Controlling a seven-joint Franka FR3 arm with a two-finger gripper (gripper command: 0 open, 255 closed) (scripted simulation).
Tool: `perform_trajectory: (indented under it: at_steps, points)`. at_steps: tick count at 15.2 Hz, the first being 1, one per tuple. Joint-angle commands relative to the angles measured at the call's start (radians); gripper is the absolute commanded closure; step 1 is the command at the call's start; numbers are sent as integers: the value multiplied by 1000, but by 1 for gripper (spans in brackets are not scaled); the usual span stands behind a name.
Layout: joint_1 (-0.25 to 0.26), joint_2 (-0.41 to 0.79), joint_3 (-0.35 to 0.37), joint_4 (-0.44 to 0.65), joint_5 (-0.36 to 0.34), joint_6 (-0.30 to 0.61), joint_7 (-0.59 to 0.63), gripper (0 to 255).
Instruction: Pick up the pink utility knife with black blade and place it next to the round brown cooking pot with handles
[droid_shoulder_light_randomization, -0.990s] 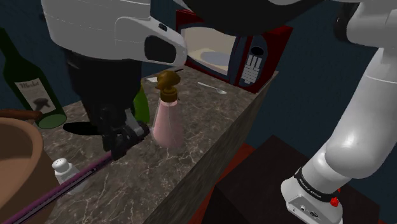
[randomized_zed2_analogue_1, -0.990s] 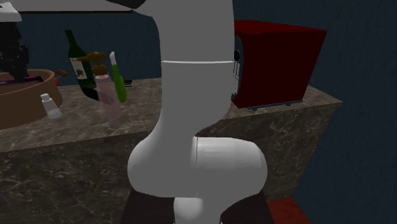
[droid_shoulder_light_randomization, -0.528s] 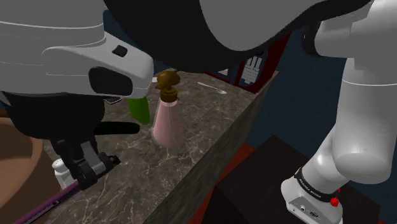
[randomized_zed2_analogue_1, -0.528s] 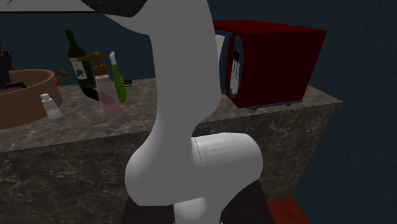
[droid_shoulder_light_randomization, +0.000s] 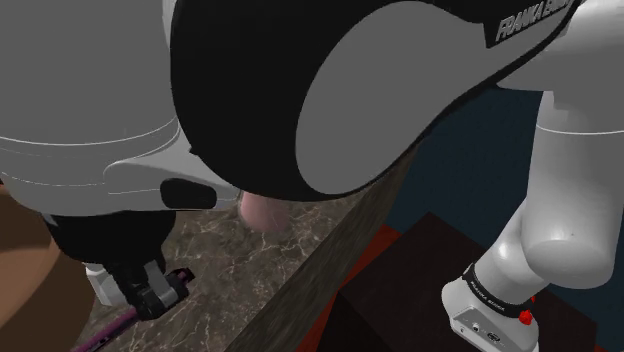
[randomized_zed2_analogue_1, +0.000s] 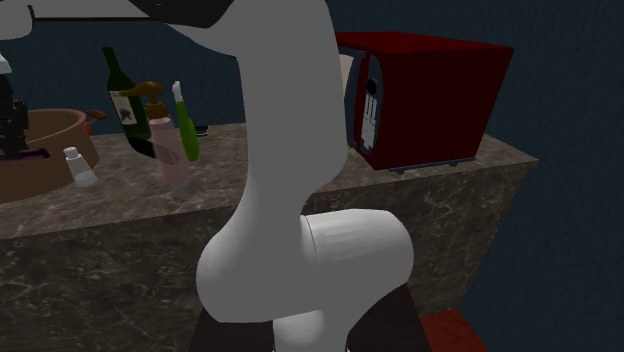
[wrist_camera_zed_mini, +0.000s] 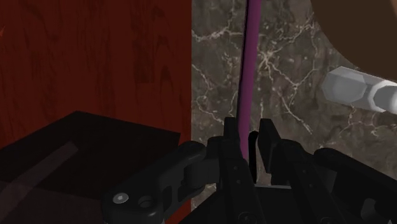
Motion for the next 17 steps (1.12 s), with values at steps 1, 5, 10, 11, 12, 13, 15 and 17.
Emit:
perform_trajectory:
  at_steps: [1,5,10,11,12,13,15,17]
  points:
    - [-3,4,-4,-24,-6,26,4,255]
    - [-4,16,-14,-67,-22,73,15,255]
    - [2,34,-31,-113,-45,130,31,255]
    - [3,39,-35,-122,-51,140,35,255]
    - [5,43,-39,-130,-56,151,38,255]
    - [7,48,-44,-138,-62,162,42,255]
    - [12,57,-53,-153,-74,183,50,255]
    - [18,68,-63,-167,-87,204,58,255]
